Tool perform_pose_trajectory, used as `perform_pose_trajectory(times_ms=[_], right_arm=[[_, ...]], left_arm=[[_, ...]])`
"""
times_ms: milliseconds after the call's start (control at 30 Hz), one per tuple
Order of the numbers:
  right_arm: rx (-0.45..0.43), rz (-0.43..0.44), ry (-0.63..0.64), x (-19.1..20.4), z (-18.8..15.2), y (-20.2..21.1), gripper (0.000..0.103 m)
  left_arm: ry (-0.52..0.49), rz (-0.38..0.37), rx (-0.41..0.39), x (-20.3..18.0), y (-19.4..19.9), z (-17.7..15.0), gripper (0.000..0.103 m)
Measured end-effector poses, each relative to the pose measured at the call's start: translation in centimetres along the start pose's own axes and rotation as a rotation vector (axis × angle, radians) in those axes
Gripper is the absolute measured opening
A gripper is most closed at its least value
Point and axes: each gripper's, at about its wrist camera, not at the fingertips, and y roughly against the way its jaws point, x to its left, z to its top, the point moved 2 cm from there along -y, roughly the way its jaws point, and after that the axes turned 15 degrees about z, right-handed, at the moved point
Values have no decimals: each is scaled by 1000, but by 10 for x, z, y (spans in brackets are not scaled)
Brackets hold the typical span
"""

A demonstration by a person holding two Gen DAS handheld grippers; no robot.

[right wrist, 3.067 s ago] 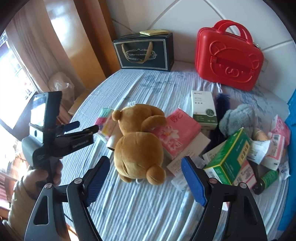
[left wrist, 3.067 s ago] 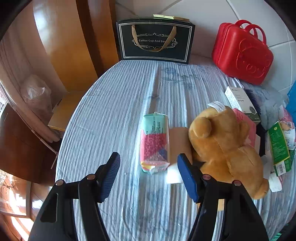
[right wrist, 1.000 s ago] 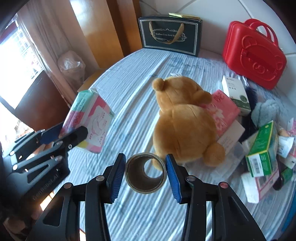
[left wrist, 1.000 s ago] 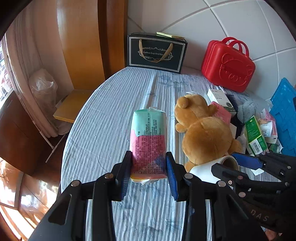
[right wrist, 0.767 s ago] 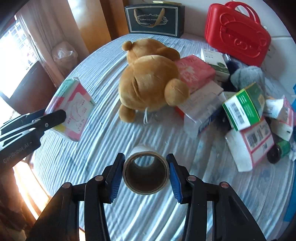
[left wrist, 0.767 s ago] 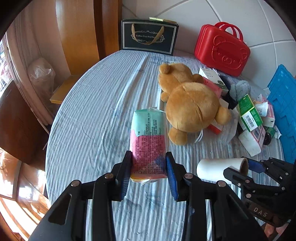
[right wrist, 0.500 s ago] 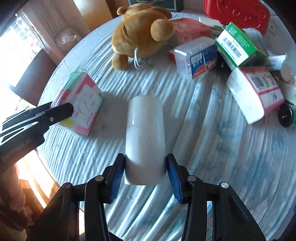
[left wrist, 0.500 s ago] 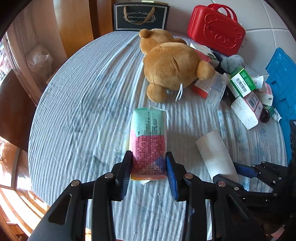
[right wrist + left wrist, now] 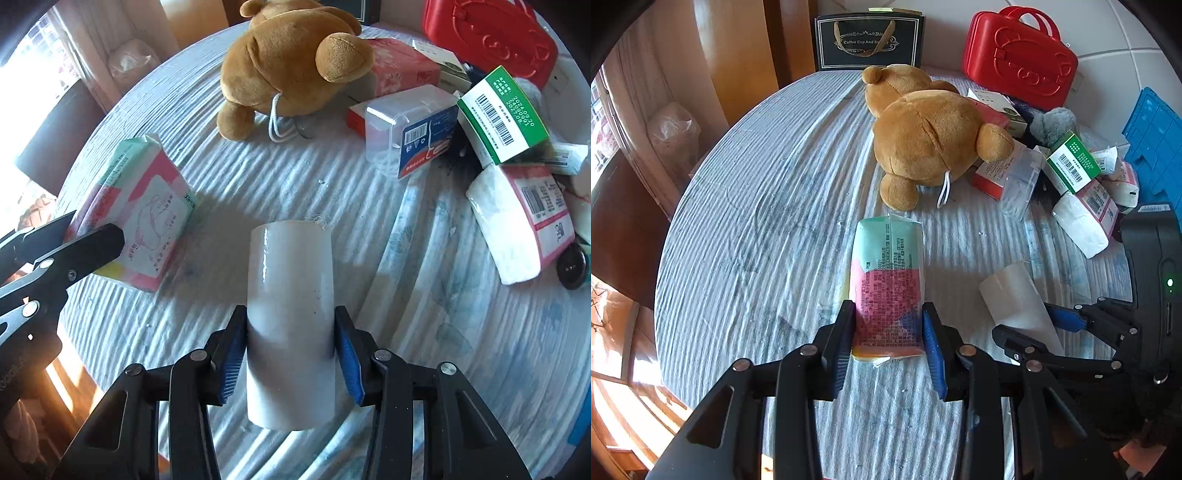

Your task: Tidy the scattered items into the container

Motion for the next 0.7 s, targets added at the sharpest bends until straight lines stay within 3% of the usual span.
perform_pose_trajectory(times_ms=[333, 500, 700], right_arm=[[-293, -66, -78, 2, 26, 120, 45], [-412, -126, -117, -21, 10, 200, 45], [-543, -201, -136, -56, -30, 291, 45]], left_arm=[[-92, -121, -211, -29, 79, 55, 35], [-150, -192, -309, -74, 132, 65, 35], [-204, -251, -401, -147, 197, 55, 35]])
